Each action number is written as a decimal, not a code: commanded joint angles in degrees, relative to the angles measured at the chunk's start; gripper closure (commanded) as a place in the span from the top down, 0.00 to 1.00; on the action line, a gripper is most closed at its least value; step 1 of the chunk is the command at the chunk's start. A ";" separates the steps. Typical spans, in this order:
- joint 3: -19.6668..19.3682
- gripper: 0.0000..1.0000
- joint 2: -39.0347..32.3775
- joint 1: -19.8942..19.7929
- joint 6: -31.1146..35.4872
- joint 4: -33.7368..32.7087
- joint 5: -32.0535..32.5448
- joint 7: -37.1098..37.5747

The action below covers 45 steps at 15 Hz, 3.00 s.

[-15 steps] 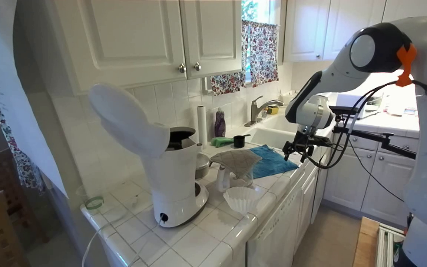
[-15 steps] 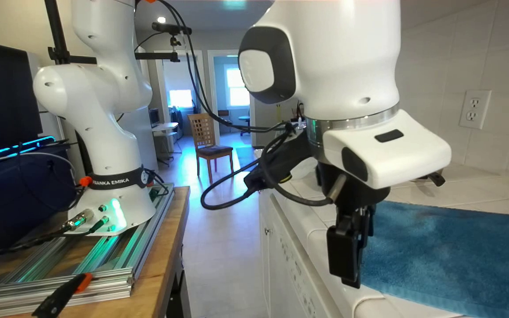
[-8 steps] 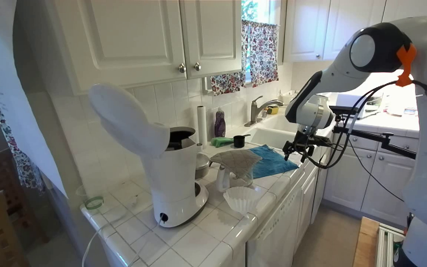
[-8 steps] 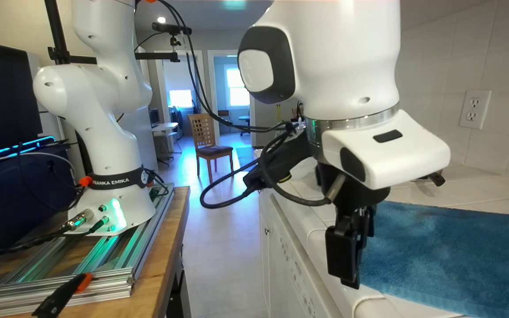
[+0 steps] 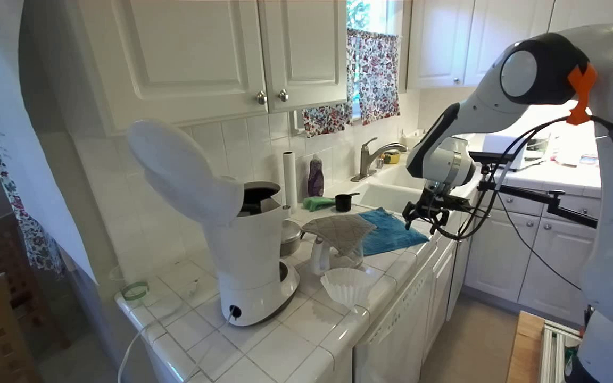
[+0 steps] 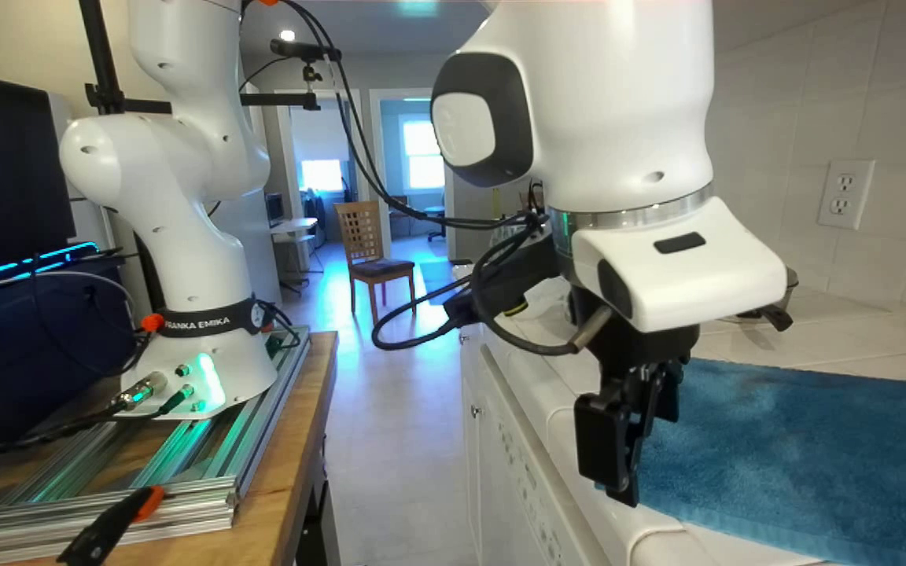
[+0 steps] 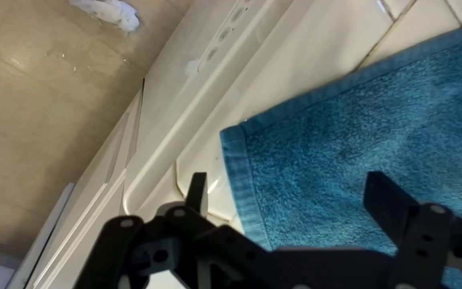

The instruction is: Fold the blue towel and put it on top of the bottle

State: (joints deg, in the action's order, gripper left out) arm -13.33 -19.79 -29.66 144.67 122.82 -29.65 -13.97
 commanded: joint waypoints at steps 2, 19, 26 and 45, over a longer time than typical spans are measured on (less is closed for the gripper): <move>0.32 1.00 -2.02 1.21 2.03 -0.13 -0.36 3.68; -1.73 1.00 0.28 4.15 4.68 4.10 3.01 14.03; -3.13 0.55 -0.59 5.47 7.53 4.62 4.29 18.59; -6.67 0.03 1.84 9.75 13.07 5.87 13.90 26.76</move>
State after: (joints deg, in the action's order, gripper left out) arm -18.42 -18.89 -21.67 155.46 127.60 -19.11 9.82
